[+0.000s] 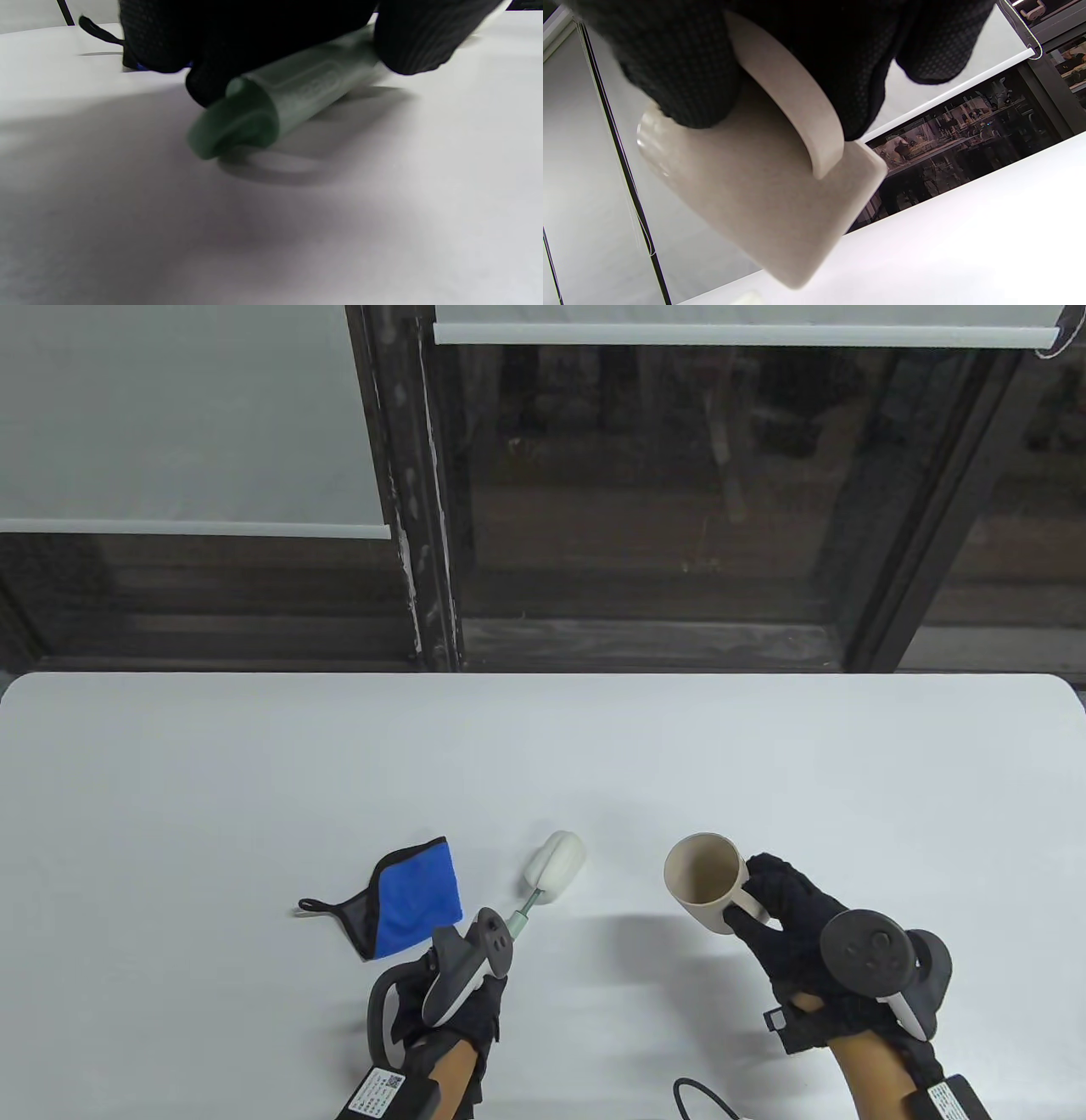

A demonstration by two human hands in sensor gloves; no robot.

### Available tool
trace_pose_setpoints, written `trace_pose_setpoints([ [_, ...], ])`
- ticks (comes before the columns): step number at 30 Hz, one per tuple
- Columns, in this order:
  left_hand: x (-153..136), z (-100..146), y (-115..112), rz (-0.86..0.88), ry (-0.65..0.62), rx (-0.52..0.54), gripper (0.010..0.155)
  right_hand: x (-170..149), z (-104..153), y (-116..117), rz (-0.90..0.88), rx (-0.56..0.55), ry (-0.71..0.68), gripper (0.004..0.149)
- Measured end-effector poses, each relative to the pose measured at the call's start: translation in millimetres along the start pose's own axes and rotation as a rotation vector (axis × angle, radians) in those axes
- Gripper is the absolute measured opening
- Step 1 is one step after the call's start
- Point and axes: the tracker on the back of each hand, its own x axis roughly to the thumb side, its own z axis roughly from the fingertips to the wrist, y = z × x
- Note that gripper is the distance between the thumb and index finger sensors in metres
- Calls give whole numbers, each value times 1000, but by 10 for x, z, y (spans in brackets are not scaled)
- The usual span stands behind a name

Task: Brush the water cup with the cup brush

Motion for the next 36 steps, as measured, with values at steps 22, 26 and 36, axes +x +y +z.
trace_pose_setpoints([
  [22,-575,-571,531,301,61,-95,67,20,7,13,3,25,-15,40],
  [26,-593,-839,354,317,91,-196,75,23,9,10,-2,23,-17,41],
  [36,-581,-964,336,177,147,-50,49,36,11,27,3,41,-22,40],
])
